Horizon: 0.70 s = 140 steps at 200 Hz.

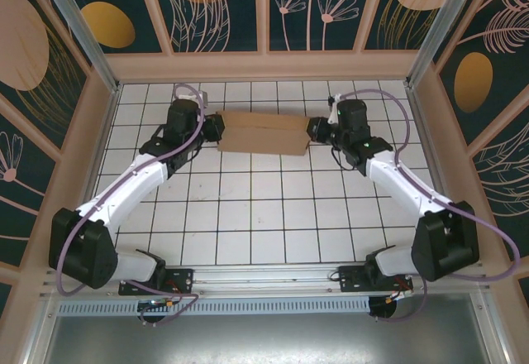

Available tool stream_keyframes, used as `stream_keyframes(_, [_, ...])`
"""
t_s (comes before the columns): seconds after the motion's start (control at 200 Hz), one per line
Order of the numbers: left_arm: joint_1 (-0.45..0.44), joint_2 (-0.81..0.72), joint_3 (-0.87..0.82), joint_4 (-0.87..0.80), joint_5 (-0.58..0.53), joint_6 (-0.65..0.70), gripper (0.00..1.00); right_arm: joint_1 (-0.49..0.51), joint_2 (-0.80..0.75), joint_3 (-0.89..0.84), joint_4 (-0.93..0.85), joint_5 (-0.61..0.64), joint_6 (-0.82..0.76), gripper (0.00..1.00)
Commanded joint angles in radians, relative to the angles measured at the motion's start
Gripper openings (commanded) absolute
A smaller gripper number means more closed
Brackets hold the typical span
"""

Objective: Fold the paper box

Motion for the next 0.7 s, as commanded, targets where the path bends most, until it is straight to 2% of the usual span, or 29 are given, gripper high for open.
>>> stream_keyframes(0.0, [-0.014, 0.027, -0.044, 0.167, 0.038, 0.023, 0.18, 0.014, 0.032, 0.000, 0.186, -0.112, -0.026, 0.16])
stream_keyframes(0.13, [-0.016, 0.031, -0.259, 0.421, 0.089, -0.106, 0.17, 0.037, 0.020, -0.225, 0.443, -0.093, -0.019, 0.16])
stream_keyframes(0.265, [-0.023, -0.054, -0.479, 0.568, 0.074, -0.199, 0.21, 0.112, -0.083, -0.468, 0.613, 0.029, -0.039, 0.16])
stream_keyframes(0.36, [-0.036, -0.122, -0.545, 0.499, 0.066, -0.208, 0.23, 0.194, -0.186, -0.591, 0.651, 0.137, -0.068, 0.19])
stream_keyframes(0.43, [-0.056, -0.152, -0.572, 0.445, 0.082, -0.212, 0.31, 0.229, -0.253, -0.658, 0.644, 0.183, -0.041, 0.22])
stream_keyframes(0.52, [-0.074, -0.181, -0.589, 0.360, 0.100, -0.221, 0.42, 0.247, -0.331, -0.731, 0.633, 0.215, 0.002, 0.33])
stream_keyframes(0.616, [-0.073, -0.220, -0.566, 0.220, 0.087, -0.186, 0.48, 0.248, -0.386, -0.761, 0.584, 0.247, 0.018, 0.45])
stream_keyframes(0.696, [-0.068, -0.239, -0.509, 0.080, 0.002, -0.111, 0.53, 0.240, -0.409, -0.746, 0.533, 0.247, 0.012, 0.49])
